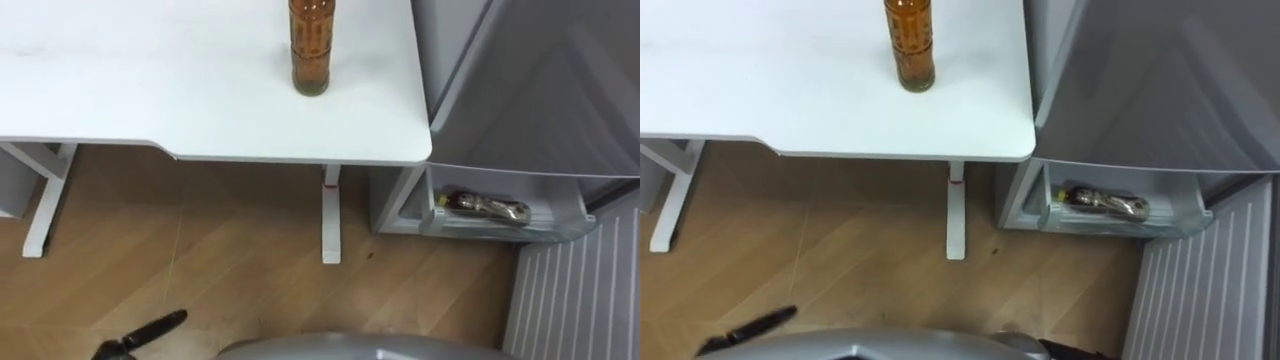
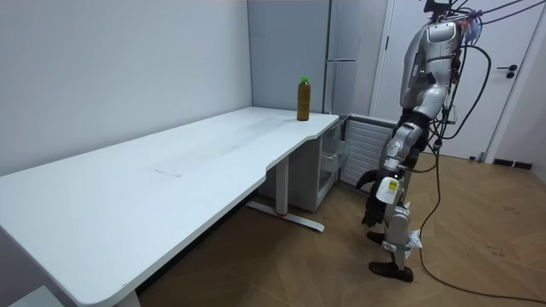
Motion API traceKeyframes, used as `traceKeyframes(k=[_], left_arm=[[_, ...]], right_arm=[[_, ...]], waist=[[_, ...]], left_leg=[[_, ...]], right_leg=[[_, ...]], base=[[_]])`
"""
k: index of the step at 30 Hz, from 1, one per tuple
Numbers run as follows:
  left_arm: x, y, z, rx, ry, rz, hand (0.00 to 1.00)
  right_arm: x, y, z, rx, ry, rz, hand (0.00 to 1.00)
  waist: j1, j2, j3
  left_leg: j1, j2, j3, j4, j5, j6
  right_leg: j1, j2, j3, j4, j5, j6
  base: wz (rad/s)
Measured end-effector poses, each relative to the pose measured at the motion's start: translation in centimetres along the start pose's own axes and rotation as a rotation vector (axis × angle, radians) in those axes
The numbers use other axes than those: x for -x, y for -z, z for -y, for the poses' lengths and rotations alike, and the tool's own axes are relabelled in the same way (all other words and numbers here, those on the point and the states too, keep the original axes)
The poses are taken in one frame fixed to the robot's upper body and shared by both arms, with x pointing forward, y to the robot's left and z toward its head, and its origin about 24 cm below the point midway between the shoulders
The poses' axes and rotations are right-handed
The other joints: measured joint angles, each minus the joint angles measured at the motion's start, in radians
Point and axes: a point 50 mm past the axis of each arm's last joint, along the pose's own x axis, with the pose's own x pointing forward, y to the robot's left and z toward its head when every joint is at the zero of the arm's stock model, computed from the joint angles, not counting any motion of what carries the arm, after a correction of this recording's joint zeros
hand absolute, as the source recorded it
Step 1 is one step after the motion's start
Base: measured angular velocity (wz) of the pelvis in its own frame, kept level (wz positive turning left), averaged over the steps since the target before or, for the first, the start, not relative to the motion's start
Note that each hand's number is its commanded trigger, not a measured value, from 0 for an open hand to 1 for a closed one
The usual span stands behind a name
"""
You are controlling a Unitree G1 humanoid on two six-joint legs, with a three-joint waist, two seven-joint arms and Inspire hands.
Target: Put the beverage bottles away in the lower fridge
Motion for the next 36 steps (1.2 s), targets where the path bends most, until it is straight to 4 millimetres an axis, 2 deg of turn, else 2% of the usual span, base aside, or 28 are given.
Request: traceKeyframes(k=[3,7,10,12,15,19,24,27,32,36], left_arm=[[0.8,-2.9,1.3,0.067,-0.015,0.139,0.00],[2.0,-6.0,2.1,0.133,-0.063,0.297,0.00],[3.7,-8.6,2.8,0.202,-0.078,0.432,0.00],[5.3,-10.8,3.2,0.257,-0.066,0.551,0.00],[7.6,-13.3,3.7,0.325,-0.020,0.686,0.00],[10.3,-15.7,4.2,0.356,0.054,0.840,0.00],[15.2,-18.8,5.0,0.438,0.237,1.051,0.00],[16.8,-19.8,6.2,0.414,0.359,1.119,0.00],[17.4,-19.5,7.4,0.329,0.506,1.144,0.00],[18.4,-19.9,8.5,0.281,0.604,1.191,0.00]], right_arm=[[-0.1,-0.6,-0.2,0.028,0.013,0.024,0.00],[-0.1,-0.8,-0.5,0.045,0.033,0.039,0.00],[-0.1,-0.8,-0.6,0.073,0.033,0.048,0.00],[-0.1,-0.8,-0.6,0.091,0.026,0.055,0.00],[-0.1,-1.1,-0.9,0.103,0.013,0.074,0.00],[-0.2,-1.0,-1.4,0.139,0.000,0.076,0.00],[-0.2,-0.9,-1.8,0.155,-0.034,0.081,0.00],[-0.2,-1.3,-2.0,0.190,-0.042,0.090,0.00],[-0.2,-1.8,-2.4,0.211,-0.080,0.118,0.00],[-0.2,-2.0,-2.6,0.210,-0.094,0.127,0.00]], waist=[[0.006,0.006,-0.0005],[0.005,0.011,-0.0035],[0.006,0.012,-0.0048],[0.007,0.006,-0.0064],[0.006,-0.005,-0.0047],[0.002,-0.008,-0.0039],[-0.010,-0.009,0.0004],[-0.025,-0.002,0.0058],[-0.057,0.006,0.0105],[-0.080,0.006,0.0107]], left_leg=[[-0.001,0.000,0.001,-0.004,-0.001,0.000],[0.004,-0.001,0.001,-0.004,0.000,0.000],[0.006,0.000,0.000,-0.005,0.000,0.000],[0.009,-0.002,0.001,-0.003,0.000,0.000],[0.005,0.001,0.001,-0.001,0.000,0.000],[0.006,0.000,-0.001,-0.003,0.000,0.000],[0.004,0.000,-0.008,-0.001,0.000,0.000],[0.005,0.000,-0.011,-0.001,0.000,0.000],[0.006,-0.001,-0.011,-0.001,0.000,-0.001],[-0.002,-0.002,-0.010,-0.001,-0.001,-0.001]], right_leg=[[-0.001,0.000,0.000,0.000,0.000,0.000],[0.002,0.001,-0.005,0.000,0.000,0.000],[0.001,0.001,0.000,0.000,0.000,0.000],[0.001,0.001,0.001,0.000,0.000,0.000],[0.001,0.000,0.002,-0.001,0.000,0.000],[0.002,0.000,0.004,0.000,0.000,0.000],[0.002,0.000,-0.001,-0.001,0.000,0.000],[0.007,0.000,-0.004,-0.004,0.000,0.000],[0.009,0.003,-0.004,-0.009,0.000,0.000],[-0.001,0.004,-0.002,-0.013,0.000,0.000]], base=[[0.00],[0.00],[0.00],[0.00],[0.00],[0.00],[0.02],[0.04],[0.01],[0.00]])
